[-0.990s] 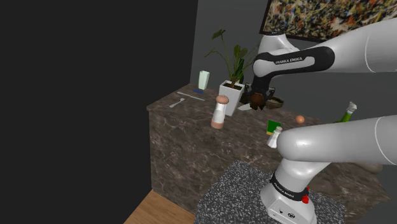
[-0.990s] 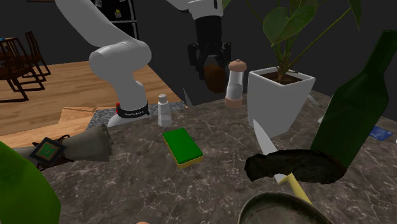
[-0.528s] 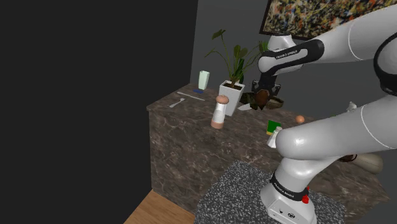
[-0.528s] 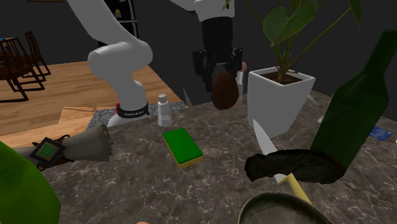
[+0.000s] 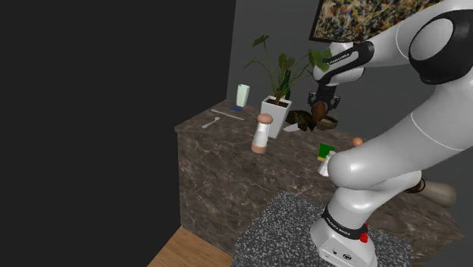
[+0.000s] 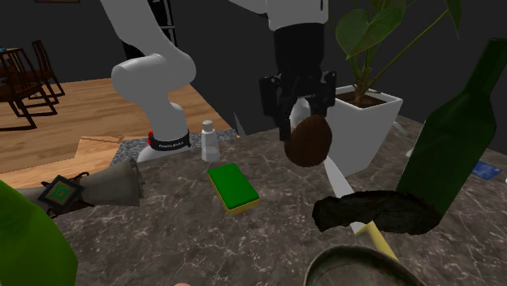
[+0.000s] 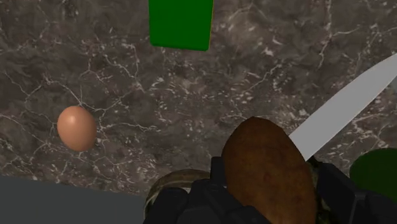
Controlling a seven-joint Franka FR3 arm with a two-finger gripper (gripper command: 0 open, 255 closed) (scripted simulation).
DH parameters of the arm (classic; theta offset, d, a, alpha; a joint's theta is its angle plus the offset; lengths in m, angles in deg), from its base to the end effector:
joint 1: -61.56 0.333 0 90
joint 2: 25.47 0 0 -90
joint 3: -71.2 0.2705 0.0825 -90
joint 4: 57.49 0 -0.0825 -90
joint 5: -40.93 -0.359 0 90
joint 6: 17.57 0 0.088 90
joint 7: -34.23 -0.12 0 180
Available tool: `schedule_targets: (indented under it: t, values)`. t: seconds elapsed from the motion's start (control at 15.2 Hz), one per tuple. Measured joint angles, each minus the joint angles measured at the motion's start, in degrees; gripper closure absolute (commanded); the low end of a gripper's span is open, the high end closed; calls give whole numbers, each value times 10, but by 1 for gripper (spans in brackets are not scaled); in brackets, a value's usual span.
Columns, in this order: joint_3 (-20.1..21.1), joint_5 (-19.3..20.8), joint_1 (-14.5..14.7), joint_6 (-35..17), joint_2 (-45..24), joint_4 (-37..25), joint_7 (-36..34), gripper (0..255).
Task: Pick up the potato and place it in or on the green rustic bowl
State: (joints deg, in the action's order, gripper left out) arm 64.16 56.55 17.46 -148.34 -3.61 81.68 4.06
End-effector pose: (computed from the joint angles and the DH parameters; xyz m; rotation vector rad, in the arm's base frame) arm 0.2732 -0.3540 0.4266 2.3486 -1.7150 0.2901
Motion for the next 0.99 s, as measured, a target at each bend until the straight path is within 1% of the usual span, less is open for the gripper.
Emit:
schedule_targets:
  t: [0.2,0.46,0.66,0.92,0.99]
  values:
    - [-27,-7,-7,-17,-60,-50,37,255]
    - [-53,-29,-13,-19,-131,-125,83,255]
    - [-70,-56,-20,-15,-193,-195,124,255]
    - [-86,-97,-38,-8,-279,-291,178,255]
    - [-88,-104,-43,-7,-289,-303,188,255]
